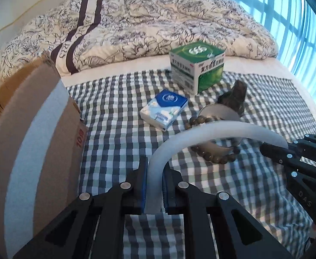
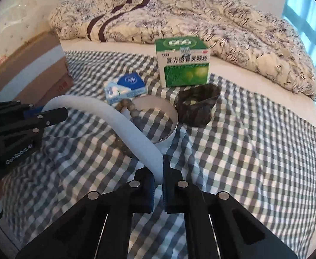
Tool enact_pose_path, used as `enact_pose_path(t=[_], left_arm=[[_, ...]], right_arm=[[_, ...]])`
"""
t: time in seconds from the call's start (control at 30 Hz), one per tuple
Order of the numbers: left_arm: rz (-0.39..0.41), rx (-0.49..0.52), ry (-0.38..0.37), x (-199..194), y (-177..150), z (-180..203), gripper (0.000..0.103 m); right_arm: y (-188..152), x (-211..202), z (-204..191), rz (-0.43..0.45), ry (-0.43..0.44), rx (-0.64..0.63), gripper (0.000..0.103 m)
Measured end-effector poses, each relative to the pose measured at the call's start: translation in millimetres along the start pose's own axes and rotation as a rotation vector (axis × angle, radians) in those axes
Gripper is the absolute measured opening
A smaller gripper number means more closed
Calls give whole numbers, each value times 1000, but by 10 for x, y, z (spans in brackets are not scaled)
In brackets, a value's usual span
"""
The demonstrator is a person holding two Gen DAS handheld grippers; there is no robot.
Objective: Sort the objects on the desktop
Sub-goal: 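Close the right tool on the foam tube beside the left tool, then carry the foam tube with both tools over the box and open both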
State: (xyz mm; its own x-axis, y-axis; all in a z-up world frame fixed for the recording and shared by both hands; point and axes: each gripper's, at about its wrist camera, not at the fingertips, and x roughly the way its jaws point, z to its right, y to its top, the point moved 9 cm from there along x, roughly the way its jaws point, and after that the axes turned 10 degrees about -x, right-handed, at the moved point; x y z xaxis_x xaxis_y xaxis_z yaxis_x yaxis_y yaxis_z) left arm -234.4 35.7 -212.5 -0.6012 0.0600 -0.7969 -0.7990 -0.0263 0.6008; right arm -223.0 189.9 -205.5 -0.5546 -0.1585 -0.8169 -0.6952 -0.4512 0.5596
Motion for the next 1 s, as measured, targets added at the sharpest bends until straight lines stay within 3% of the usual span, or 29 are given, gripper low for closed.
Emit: enact_pose_path(t=[0.53,0.77,1.0], left_arm=[[190,-11,-39,-1217,227,-16,12],[259,-32,-39,-1728,210,-167,12],[295,-86,-28,-2074,98,-553,12]], right_arm=[[176,-1194,-216,143,-91,-27,5],[282,-1661,-521,201,-111,-53,5],[398,-1912,-1004,239,-93,-108,5]])
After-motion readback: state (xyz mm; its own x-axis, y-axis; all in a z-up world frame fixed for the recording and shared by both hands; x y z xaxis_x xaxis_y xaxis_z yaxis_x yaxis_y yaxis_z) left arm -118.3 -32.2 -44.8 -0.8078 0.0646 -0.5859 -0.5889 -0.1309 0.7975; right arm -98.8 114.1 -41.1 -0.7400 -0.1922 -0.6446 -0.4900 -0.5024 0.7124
